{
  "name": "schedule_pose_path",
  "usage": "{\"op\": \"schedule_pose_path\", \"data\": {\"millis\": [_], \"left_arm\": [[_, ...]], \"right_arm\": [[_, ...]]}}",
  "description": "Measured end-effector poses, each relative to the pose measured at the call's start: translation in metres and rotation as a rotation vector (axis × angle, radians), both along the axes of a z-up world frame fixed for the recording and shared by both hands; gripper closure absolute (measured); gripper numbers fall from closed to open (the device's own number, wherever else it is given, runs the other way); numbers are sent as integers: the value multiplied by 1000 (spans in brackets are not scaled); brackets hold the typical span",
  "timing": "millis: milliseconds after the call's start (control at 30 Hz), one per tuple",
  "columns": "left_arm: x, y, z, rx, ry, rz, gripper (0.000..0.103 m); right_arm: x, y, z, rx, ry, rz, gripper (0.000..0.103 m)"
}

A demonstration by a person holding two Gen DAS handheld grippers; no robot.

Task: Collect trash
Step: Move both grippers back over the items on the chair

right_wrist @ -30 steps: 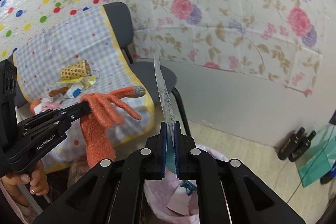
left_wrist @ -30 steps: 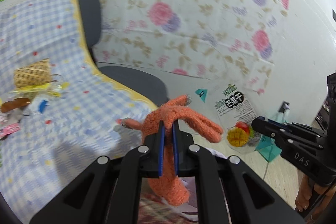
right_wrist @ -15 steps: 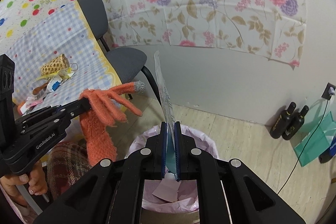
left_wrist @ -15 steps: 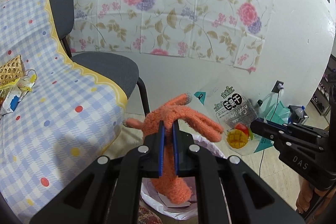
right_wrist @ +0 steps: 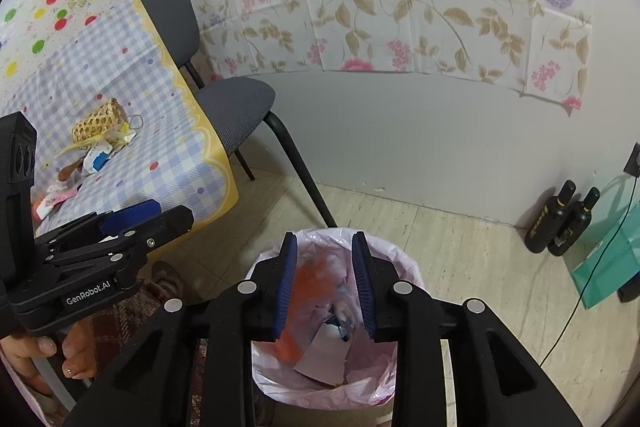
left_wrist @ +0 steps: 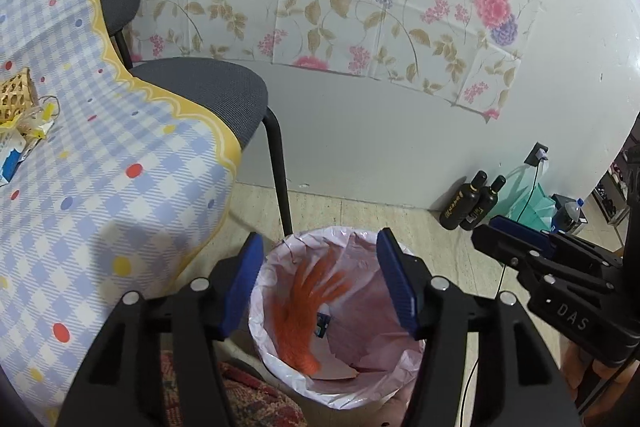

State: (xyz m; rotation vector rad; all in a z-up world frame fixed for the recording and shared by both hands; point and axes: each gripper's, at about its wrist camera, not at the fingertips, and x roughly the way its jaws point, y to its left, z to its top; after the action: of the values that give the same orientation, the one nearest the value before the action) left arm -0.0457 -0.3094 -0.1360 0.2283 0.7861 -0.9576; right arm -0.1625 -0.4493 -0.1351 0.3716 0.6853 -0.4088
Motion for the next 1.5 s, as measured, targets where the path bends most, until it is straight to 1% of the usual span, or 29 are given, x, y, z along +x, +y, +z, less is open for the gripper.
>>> {"op": "schedule_pose_path", "data": {"millis": [200, 333, 500, 633, 933, 1167, 1400, 1467, 1500], "left_arm": [[5, 19, 13, -25, -41, 52, 46], [12, 34, 26, -37, -71, 102, 46], [25, 62, 46, -61, -110, 183, 46], [37, 89, 60, -73, -134, 258, 46], [74, 151, 76, -87, -146, 424, 46], [105, 203, 92, -72, -166, 558, 46], [130, 244, 99, -53, -165, 652, 46], [137, 256, 101, -53, -169, 682, 46], [141, 262, 103, -53, -172, 698, 46]], "right_arm": [[1, 6, 14, -33, -24, 14, 72], [11, 16, 21, -41, -30, 50, 72], [28, 35, 34, -56, -51, 107, 72], [50, 49, 47, -68, -72, 163, 72], [104, 90, 67, -94, -98, 291, 72], [152, 127, 88, -114, -129, 390, 72], [197, 156, 100, -113, -135, 468, 71], [208, 163, 102, -116, -132, 489, 69], [213, 168, 103, -120, -132, 498, 64]]}}
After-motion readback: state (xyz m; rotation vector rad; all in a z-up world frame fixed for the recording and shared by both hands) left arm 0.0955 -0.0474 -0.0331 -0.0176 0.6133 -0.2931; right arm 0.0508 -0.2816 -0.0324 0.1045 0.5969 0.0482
